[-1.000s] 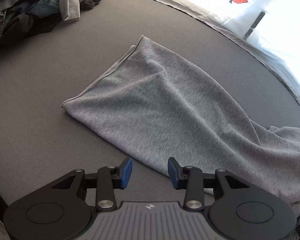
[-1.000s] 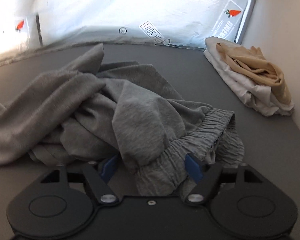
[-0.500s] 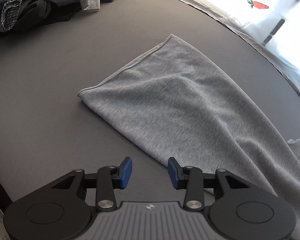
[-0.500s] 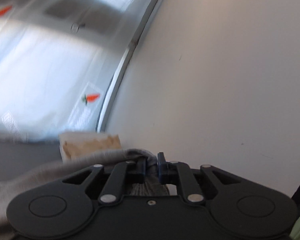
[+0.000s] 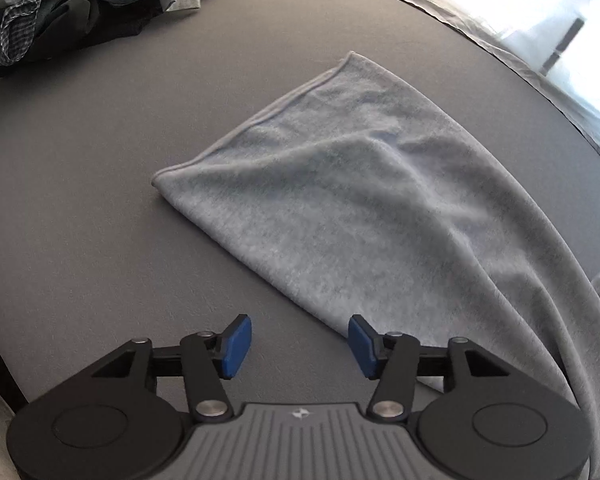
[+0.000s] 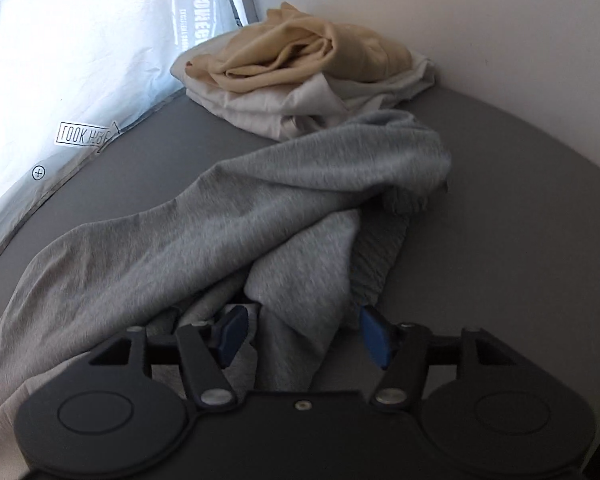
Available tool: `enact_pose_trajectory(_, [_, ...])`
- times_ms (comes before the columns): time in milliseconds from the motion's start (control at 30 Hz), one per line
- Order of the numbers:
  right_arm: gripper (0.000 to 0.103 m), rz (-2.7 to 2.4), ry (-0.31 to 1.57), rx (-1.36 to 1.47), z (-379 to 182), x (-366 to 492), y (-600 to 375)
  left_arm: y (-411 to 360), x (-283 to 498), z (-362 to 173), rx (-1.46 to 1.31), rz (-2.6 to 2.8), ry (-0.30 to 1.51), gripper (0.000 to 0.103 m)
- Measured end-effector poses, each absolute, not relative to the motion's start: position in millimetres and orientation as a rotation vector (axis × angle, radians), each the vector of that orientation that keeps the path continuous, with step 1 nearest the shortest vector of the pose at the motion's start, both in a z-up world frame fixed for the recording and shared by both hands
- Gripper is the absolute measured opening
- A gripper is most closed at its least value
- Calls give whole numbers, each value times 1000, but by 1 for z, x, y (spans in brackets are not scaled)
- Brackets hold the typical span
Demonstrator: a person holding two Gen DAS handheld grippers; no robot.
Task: Fold clothes
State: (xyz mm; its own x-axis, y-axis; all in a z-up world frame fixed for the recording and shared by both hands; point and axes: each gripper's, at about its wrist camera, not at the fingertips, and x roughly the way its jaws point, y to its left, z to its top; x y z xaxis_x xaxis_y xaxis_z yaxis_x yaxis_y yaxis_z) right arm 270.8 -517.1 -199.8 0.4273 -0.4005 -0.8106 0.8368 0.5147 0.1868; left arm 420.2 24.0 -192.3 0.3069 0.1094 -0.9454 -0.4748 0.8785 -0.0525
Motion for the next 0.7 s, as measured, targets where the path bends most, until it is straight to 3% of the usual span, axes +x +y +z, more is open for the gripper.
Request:
enact_pose_trajectory(167, [77, -824, 748, 821, -209, 263, -522, 47, 431, -200, -397, 434, 1201, 65])
enact_pose_trajectory(300, [75, -750, 696, 1036, -222, 259, -522, 48, 441, -200, -355, 421, 1171, 66])
enact_pose_trajectory(367, [68, -720, 680, 1082, -227, 263, -517, 47, 443, -200, -318, 426, 1138, 55])
enact_pose_trajectory(400, [58, -708, 683, 1070, -227, 267, -514, 47, 444, -199, -301, 426, 1116, 41])
enact_pose_trajectory(433, [45, -683, 696, 1054, -225, 271, -512, 47, 444, -198, -283, 426, 1093, 0])
enact_pose_trajectory(467, [17, -658, 708, 1034, -223, 276, -509, 46, 445, -195, -253, 420, 1071, 2])
enact_pose_trajectory(500, [9, -639, 712, 995, -217, 281, -505, 45, 446, -191, -219, 413, 1049, 1])
enact_pose_trajectory(700, [6, -561, 603, 750, -156, 296, -482, 59, 443, -141, -93, 481, 859, 1])
